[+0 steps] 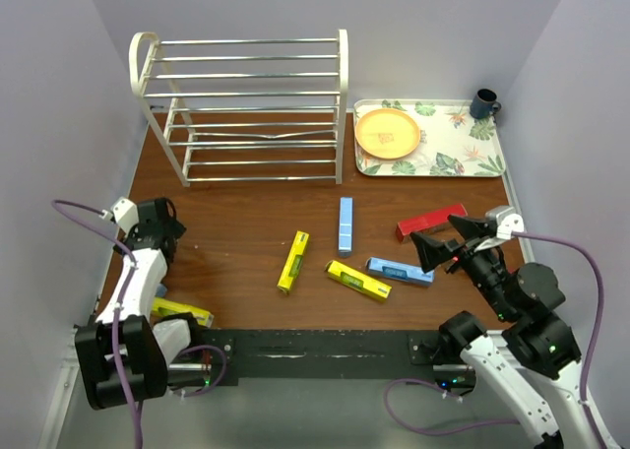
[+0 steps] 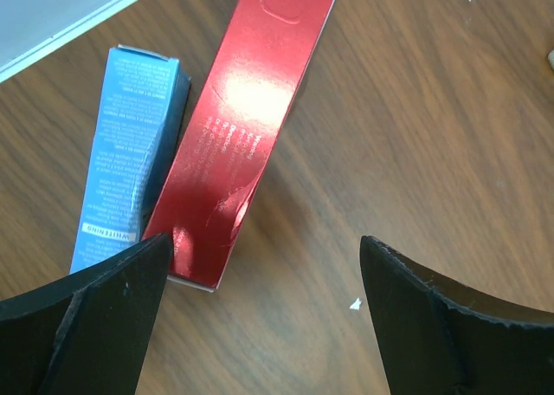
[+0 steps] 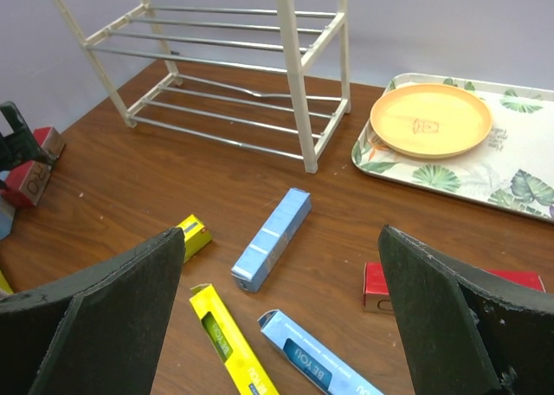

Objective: Place and organize the toothpastes onto the shelf

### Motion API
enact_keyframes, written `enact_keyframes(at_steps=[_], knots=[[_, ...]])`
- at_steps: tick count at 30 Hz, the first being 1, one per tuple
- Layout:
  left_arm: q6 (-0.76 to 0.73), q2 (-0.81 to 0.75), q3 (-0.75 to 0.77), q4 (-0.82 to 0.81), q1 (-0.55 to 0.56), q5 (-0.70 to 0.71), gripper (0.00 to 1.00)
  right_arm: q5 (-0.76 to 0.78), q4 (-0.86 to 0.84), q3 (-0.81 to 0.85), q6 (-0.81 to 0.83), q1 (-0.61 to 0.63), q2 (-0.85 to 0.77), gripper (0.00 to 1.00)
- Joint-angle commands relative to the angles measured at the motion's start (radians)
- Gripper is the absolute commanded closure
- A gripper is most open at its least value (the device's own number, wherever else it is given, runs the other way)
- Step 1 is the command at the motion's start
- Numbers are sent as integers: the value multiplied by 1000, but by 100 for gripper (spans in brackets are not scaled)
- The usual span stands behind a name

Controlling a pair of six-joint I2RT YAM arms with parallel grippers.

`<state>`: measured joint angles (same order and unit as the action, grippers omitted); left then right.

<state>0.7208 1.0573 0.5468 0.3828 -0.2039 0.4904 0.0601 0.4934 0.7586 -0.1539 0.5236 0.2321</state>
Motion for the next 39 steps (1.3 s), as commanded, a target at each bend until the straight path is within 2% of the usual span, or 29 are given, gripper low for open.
enact_keyframes(at_steps=[1, 6, 10, 14, 21, 26, 31, 36, 39], knots=[[-4, 33, -15, -93, -26, -6, 4, 3, -21, 28, 17, 6, 47, 1], [-12, 30, 22, -52, -34, -7, 4, -22, -23, 57, 13, 7, 102, 1], [-63, -61, 84, 5, -34, 29, 2, -31, -32, 65, 8, 6, 128, 1], [-126, -92, 93, -13, -34, 66, 2, -43, -42, 70, 1, 7, 150, 2], [-118, 68, 71, -51, -87, 4, 3, -59, -38, 90, -9, 7, 176, 1], [-118, 124, 76, -58, -115, -15, 5, -59, -29, 88, -16, 7, 181, 1], [-126, 199, 77, -71, -118, -87, 13, -59, -35, 84, -39, 7, 194, 2], [-142, 242, 85, -70, -115, -164, 31, -79, -33, 85, -44, 7, 199, 2], [-162, 228, 84, -76, -85, -173, 32, -77, -35, 82, -44, 6, 199, 1]])
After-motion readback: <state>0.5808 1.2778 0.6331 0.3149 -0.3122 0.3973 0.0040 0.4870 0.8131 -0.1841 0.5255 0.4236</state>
